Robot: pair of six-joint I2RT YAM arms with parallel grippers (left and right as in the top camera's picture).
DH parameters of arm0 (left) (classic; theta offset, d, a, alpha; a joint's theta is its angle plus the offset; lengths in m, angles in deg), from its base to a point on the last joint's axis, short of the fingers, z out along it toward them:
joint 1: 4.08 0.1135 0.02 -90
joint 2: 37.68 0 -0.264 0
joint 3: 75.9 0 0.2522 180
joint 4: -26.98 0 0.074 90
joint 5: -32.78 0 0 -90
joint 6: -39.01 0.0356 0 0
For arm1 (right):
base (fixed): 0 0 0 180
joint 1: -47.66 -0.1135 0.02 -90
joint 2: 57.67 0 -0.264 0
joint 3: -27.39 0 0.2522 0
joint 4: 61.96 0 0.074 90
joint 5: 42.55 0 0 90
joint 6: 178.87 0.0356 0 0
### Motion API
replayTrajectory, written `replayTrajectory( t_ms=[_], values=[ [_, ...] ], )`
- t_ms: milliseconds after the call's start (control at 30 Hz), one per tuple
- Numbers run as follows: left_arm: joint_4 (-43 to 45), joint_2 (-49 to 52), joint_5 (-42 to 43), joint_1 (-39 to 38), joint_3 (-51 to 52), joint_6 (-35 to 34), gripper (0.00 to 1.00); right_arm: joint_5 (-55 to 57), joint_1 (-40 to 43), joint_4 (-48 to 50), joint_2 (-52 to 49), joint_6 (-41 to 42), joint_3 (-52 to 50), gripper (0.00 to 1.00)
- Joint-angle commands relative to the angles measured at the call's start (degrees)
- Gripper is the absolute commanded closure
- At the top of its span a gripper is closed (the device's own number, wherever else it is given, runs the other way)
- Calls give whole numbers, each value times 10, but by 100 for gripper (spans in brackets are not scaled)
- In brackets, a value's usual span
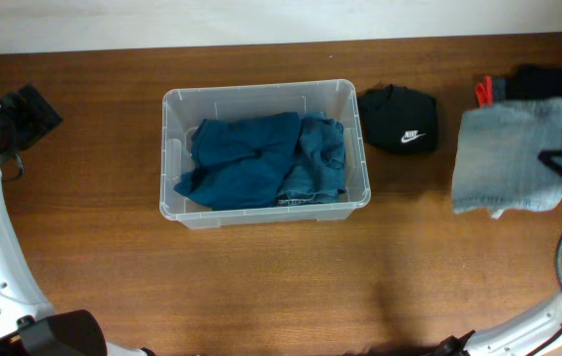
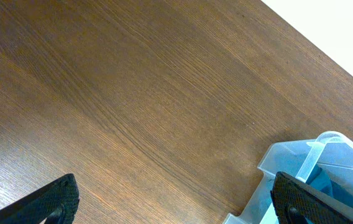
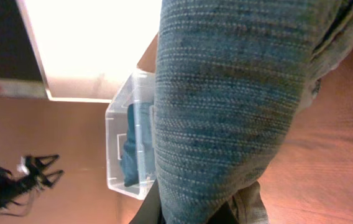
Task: Pack container
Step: 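Carry the denim shorts with the right gripper over the bin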
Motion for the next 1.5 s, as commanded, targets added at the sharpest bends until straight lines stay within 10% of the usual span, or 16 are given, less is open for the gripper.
replayTrajectory(
  t_ms=[0,500,800,1467],
  values=[
    [0,6,-3,2,3,-3,1,-61,-40,-5,82,30,44,96],
    [0,6,-3,2,3,-3,1,-59,-377,166,158,362,146,96],
    [0,6,-3,2,3,-3,1,278,-642,431,153,714,146,96],
    [0,6,-3,2,3,-3,1,428,-879,536,-3,872,145,97]
  ],
)
